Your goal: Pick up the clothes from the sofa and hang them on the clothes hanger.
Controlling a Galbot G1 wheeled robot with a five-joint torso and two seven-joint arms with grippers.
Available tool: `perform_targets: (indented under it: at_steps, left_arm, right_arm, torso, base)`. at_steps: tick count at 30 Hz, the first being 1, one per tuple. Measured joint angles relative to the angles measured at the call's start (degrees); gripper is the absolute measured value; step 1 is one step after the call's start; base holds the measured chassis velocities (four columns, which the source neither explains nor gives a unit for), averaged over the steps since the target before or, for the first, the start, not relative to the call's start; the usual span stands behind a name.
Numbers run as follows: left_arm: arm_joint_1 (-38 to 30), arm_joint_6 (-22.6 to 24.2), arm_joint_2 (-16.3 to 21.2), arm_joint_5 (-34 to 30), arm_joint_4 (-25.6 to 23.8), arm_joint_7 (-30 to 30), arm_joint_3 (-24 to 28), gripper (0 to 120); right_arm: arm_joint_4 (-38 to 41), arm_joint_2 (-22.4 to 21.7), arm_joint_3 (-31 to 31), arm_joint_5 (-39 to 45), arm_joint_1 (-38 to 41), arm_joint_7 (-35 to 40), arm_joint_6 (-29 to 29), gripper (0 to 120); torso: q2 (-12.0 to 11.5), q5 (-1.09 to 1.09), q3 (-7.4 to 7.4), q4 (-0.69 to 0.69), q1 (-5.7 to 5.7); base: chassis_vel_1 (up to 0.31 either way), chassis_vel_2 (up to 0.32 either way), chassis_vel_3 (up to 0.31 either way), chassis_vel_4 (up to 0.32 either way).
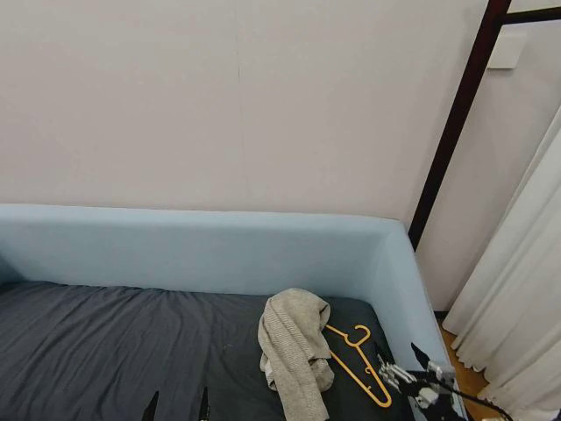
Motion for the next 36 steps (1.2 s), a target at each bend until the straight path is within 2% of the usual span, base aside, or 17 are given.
perform_targets:
  at_steps: [3,4,8,9,11,13,14,17,18,23,25,27,29,36]
  left_arm:
    - [0.14,0.04,-0.89,0.00,0.09,-0.01,-0.45,100]
    - [0.14,0.04,-0.89,0.00,0.09,-0.01,-0.45,100]
    - [0.38,0.07,-1.92,0.09,0.55,-0.06,-1.21,100]
    - [0.38,0.07,-1.92,0.09,0.55,-0.06,-1.21,100]
    - [0.65,0.07,-3.05,0.29,0.81,-0.11,-1.67,100]
    - [0.92,0.07,-3.85,0.31,0.82,-0.17,-1.95,100]
    - [0.92,0.07,-3.85,0.31,0.82,-0.17,-1.95,100]
    - [1.61,0.06,-4.59,0.31,0.81,-0.27,-2.51,100]
    - [1.61,0.06,-4.59,0.31,0.81,-0.27,-2.51,100]
    - [2.14,-0.52,-5.59,0.35,0.66,-0.11,-3.29,100]
    - [2.20,-0.56,-6.03,0.38,0.67,-0.08,-3.33,100]
    - [2.83,-0.68,-6.82,0.78,0.65,-0.05,-3.32,100]
    - [3.17,-1.01,-7.29,0.81,0.55,0.07,-3.31,100]
    - [3.59,-2.35,-8.04,-0.09,0.41,0.44,-3.39,100]
  right_arm:
    - [-3.90,-3.75,-7.34,1.44,8.94,0.31,-2.55,100]
    - [-3.90,-3.75,-7.34,1.44,8.94,0.31,-2.55,100]
    - [-12.00,-5.47,-19.64,2.17,23.87,1.31,-5.34,100]
    - [-12.00,-5.47,-19.64,2.17,23.87,1.31,-5.34,100]
    - [-18.36,-5.38,-28.58,2.73,33.49,1.40,-6.29,100]
    - [-22.72,-4.10,-34.55,4.02,40.70,1.55,-7.12,100]
    - [-22.72,-4.10,-34.55,4.02,40.70,1.55,-7.12,100]
    - [-27.57,-0.78,-40.74,6.12,48.01,1.77,-8.96,100]
    - [-27.57,-0.78,-40.74,6.12,48.01,1.77,-8.96,100]
    - [-37.16,5.54,-50.57,5.51,54.46,0.96,-10.47,100]
    - [-39.39,6.93,-51.61,5.33,55.13,0.56,-10.55,100]
    - [-43.99,10.47,-52.08,4.67,55.88,-0.16,-10.27,100]
    - [-46.77,12.64,-52.06,3.09,56.21,-0.36,-9.94,100]
    - [-54.05,15.34,-50.96,-1.53,56.47,0.08,-9.05,98]
  torso:
    - [0.00,0.01,0.00,-0.01,0.00]
    - [0.00,0.01,0.00,-0.01,0.00]
    - [-0.01,0.00,0.00,0.00,0.00]
    - [-0.01,0.00,0.00,0.00,0.00]
    - [-0.01,0.01,0.01,-0.01,0.01]
    - [-0.01,-0.01,0.00,0.00,0.00]
    - [-0.01,-0.01,0.00,0.00,0.00]
    - [-0.01,-0.02,0.01,0.00,0.01]
    - [-0.01,-0.02,0.01,0.00,0.01]
    - [-0.01,-0.02,0.00,-0.02,0.01]
    - [-0.01,-0.01,0.00,0.00,0.01]
    - [-0.01,-0.02,0.00,-0.02,0.01]
    - [-0.01,-0.01,0.00,0.03,0.01]
    - [-0.01,-0.02,0.00,-0.02,0.00]
  base:
    - [0.000,0.000,0.000,0.000]
    - [0.000,0.000,0.000,0.000]
    - [0.000,0.000,0.000,0.000]
    - [0.000,0.000,0.000,0.000]
    - [0.000,0.000,0.000,0.000]
    - [0.000,0.000,0.000,0.000]
    - [0.000,0.000,0.000,0.000]
    - [0.000,0.000,0.000,0.000]
    - [0.000,0.000,0.000,0.000]
    - [0.000,0.000,0.000,0.000]
    - [0.000,0.000,0.000,0.000]
    - [0.000,0.000,0.000,0.000]
    - [0.000,0.000,0.000,0.000]
    - [0.000,0.000,0.000,0.000]
